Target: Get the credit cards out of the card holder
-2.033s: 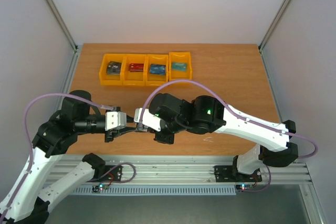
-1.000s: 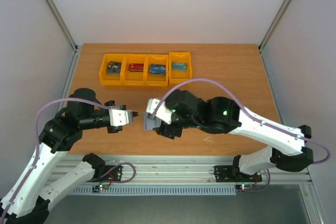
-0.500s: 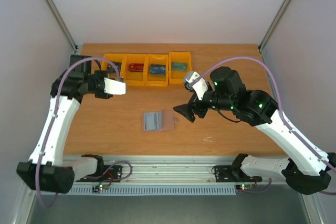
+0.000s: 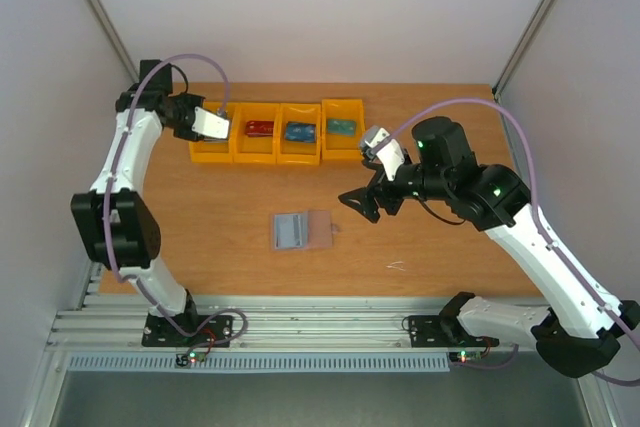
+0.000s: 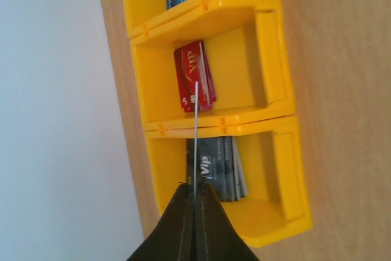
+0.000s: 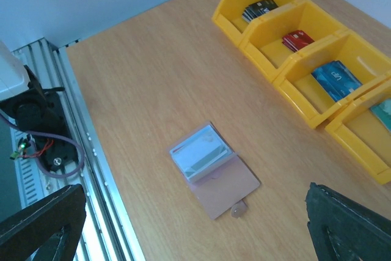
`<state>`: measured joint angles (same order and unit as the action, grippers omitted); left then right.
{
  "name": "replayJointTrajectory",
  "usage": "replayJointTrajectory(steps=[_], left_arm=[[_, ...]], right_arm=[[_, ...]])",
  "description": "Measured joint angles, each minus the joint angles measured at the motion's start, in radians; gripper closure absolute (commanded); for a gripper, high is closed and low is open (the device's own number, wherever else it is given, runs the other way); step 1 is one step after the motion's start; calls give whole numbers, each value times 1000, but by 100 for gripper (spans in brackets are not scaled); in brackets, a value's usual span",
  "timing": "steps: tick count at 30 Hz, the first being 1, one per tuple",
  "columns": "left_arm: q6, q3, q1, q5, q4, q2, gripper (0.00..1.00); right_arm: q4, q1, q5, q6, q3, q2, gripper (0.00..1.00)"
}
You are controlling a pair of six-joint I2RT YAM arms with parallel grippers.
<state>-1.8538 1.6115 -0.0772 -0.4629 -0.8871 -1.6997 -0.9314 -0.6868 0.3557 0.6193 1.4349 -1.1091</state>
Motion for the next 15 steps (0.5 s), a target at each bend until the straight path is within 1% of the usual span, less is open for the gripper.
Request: replayJointTrajectory(steps=[3,8,15], left_arm=[[-27,86,0,19,10,-89,100],[-77,241,-14,45,-4,-241,100],[-105,348,-58,52,-12,-387,100]], right_arm=[[0,28,21,19,9,-28,1],[12,84,69,41,63,-138,1],[17,133,117,53,132,-264,1]])
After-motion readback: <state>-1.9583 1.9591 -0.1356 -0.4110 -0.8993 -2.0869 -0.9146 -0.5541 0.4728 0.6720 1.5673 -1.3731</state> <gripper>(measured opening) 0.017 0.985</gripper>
